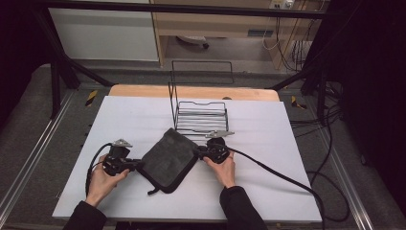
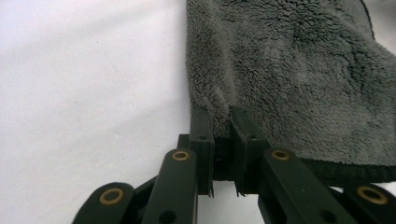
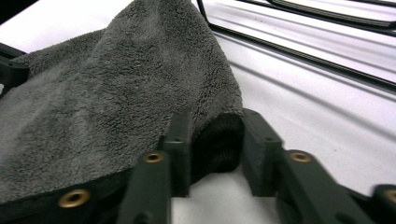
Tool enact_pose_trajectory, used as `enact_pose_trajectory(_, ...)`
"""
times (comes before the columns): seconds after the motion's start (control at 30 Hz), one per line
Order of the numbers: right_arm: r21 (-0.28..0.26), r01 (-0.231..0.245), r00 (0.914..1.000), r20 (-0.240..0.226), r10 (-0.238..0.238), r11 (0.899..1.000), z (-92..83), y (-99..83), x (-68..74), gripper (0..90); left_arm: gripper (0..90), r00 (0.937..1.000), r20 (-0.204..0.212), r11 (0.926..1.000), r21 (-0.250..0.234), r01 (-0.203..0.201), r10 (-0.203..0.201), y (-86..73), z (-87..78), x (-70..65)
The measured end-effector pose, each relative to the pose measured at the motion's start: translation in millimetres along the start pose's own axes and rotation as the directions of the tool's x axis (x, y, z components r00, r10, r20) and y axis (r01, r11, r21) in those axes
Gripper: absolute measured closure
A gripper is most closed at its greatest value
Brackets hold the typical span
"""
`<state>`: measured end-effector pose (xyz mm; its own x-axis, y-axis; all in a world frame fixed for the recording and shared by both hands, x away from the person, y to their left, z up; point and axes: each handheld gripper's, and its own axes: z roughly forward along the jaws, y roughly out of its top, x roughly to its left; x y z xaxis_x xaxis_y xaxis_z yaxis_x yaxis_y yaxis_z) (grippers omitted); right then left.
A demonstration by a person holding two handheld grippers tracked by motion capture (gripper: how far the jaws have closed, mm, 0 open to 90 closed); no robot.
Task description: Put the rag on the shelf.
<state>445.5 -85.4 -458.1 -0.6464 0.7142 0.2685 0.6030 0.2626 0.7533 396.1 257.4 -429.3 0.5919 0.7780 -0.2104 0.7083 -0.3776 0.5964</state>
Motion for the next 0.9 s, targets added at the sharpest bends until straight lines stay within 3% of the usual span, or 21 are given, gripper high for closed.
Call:
enact_pose_trajectory(0.07,-0.002,0.005,1.0,-0.008,-0.005,1.0,-2.2,1.1,0.5,78.4,80.8,1.0,0.003,1.0,0.001,0.0,0.0,-0.6,-1.5,-0.8)
enact_pose_trajectory(0.23,-0.011,0.014,0.9997,-0.019,-0.014,1.0,-8.7,3.4,2.7,80.8,81.2,0.9995,0.031,1.0,0.002,0.007,-0.007,-6.0,-9.9,-6.6)
enact_pose_trajectory(0.37,-0.005,0.012,0.9983,-0.056,-0.012,1.0,-28.8,12.3,7.8,81.3,81.3,0.997,0.076,0.9999,0.001,0.012,-0.012,-12.5,-17.3,-13.6)
enact_pose_trajectory(0.4,-0.005,0.016,0.9982,-0.058,-0.016,1.0,-34.2,14.3,9.0,81.3,81.3,0.9938,0.11,0.9998,0.002,0.018,-0.019,-16.2,-20.5,-21.3)
enact_pose_trajectory(0.53,0.009,0.01,0.9975,-0.07,-0.01,1.0,-47.4,21.2,9.2,81.2,80.7,0.992,0.125,0.9998,-0.006,0.017,-0.016,-22.7,-22.8,-37.3)
enact_pose_trajectory(0.63,0.024,0.02,0.998,-0.061,-0.019,1.0,-45.1,22.9,7.7,80.8,79.8,0.9965,0.084,0.9999,-0.014,-0.002,0.003,-28.4,-20.1,-53.6)
enact_pose_trajectory(0.67,0.027,0.056,0.9973,-0.049,-0.054,0.998,-35.7,22.5,6.0,80.4,78.9,0.999,0.034,0.9996,-0.01,-0.028,0.028,-30.9,-16.5,-61.3)
enact_pose_trajectory(0.73,0.024,0.072,0.9966,-0.04,-0.071,0.997,-31.7,21.8,5.4,80.2,78.4,0.9993,0.013,0.9993,-0.015,-0.035,0.035,-32.2,-14.1,-65.3)
enact_pose_trajectory(0.77,0.004,0.109,0.9939,-0.019,-0.108,0.994,-19.3,18.0,4.9,79.3,76.8,0.9989,-0.005,0.9989,-0.012,-0.046,0.046,-32.7,-12.9,-66.7)
enact_pose_trajectory(0.9,0.02,0.121,0.9927,0.008,-0.121,0.993,-9.9,11.6,4.2,75.9,72.8,0.9974,-0.027,0.9976,-0.017,-0.068,0.067,-33.1,-13.0,-65.4)
